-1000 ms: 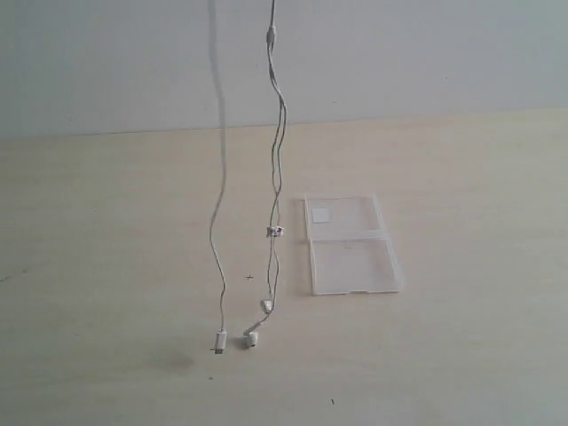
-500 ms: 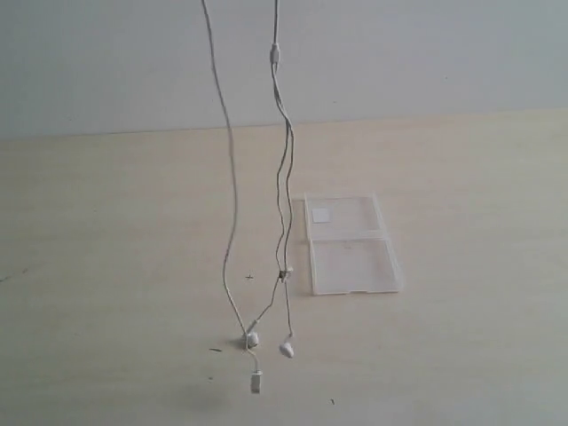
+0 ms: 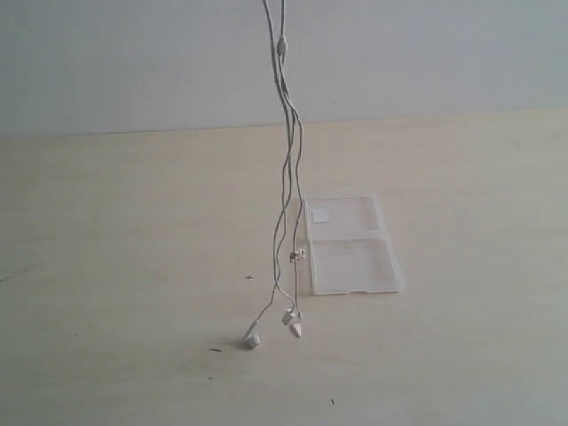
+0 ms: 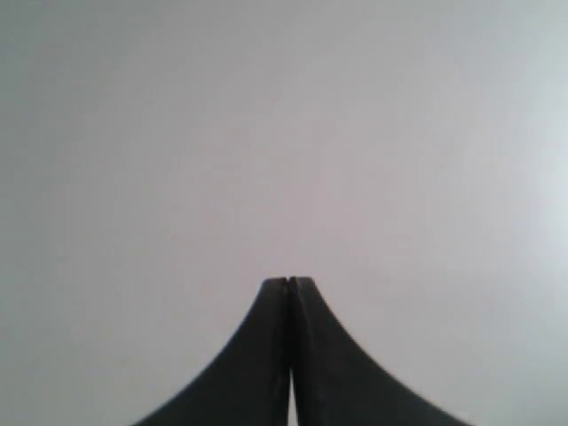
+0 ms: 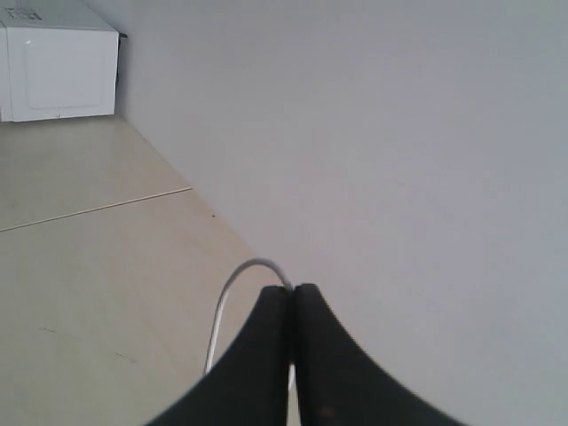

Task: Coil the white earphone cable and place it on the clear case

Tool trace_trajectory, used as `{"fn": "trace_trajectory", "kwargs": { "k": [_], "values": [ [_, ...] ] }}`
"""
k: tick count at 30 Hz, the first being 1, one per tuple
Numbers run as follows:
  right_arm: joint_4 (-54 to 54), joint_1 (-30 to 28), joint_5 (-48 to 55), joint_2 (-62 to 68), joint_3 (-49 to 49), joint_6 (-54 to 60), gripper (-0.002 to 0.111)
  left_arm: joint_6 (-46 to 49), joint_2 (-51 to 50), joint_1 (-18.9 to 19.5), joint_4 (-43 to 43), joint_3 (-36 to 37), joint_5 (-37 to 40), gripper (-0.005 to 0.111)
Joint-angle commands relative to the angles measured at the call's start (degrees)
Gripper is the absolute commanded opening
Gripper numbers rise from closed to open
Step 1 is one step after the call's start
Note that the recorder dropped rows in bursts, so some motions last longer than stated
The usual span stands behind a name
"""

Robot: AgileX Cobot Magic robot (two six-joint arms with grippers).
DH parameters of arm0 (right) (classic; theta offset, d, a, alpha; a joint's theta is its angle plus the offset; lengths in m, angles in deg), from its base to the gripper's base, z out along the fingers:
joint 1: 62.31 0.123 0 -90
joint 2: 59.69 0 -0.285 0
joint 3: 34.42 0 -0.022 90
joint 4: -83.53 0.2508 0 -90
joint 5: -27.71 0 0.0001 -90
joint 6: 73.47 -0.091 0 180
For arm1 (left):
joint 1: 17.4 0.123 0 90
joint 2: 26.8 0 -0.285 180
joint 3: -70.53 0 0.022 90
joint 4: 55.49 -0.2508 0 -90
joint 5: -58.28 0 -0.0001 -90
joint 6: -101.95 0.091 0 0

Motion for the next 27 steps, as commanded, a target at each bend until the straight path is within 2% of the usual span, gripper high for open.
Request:
{"fn": "trace_trajectory", "kwargs": {
  "k": [1, 5, 8, 13, 15, 20, 23, 27],
  "values": [
    [0.04, 0.11, -1.79, -0.48, -0.30, -0.69, 0.000, -22.70, -8.17, 0.10, -31.37, -6.86, -15.04, 0.000],
    [2.23, 0.11, -4.32, -0.48, -0.52, -2.63, 0.000, -31.52, -22.01, 0.10, -46.15, -14.46, -20.65, 0.000],
    [6.09, 0.11, -4.97, -0.48, -0.52, -2.52, 0.000, -35.75, -33.96, 0.10, -52.21, -18.32, -24.73, 0.000],
    [5.19, 0.11, -4.37, -1.10, -0.52, -2.52, 0.000, -35.48, -52.25, 0.10, -58.72, -23.69, -37.61, 0.000],
    [3.85, 0.11, -4.86, -1.92, -0.52, -2.52, 0.000, -35.15, -56.33, 0.10, -61.12, -25.10, -38.48, 0.000],
    [2.64, 0.11, -5.99, -3.52, -0.52, -3.58, 0.000, -35.15, -64.97, 0.00, -61.06, -25.48, -38.92, 0.001],
    [2.64, 0.11, -5.22, -3.51, -0.52, -3.58, 0.000, -35.15, -67.75, 0.00, -60.54, -25.48, -39.95, 0.013],
    [2.64, 0.11, -5.50, -2.87, -0.52, -3.58, 0.000, -34.41, -68.19, 0.00, -60.26, -25.63, -42.34, 0.043]
  ]
}}
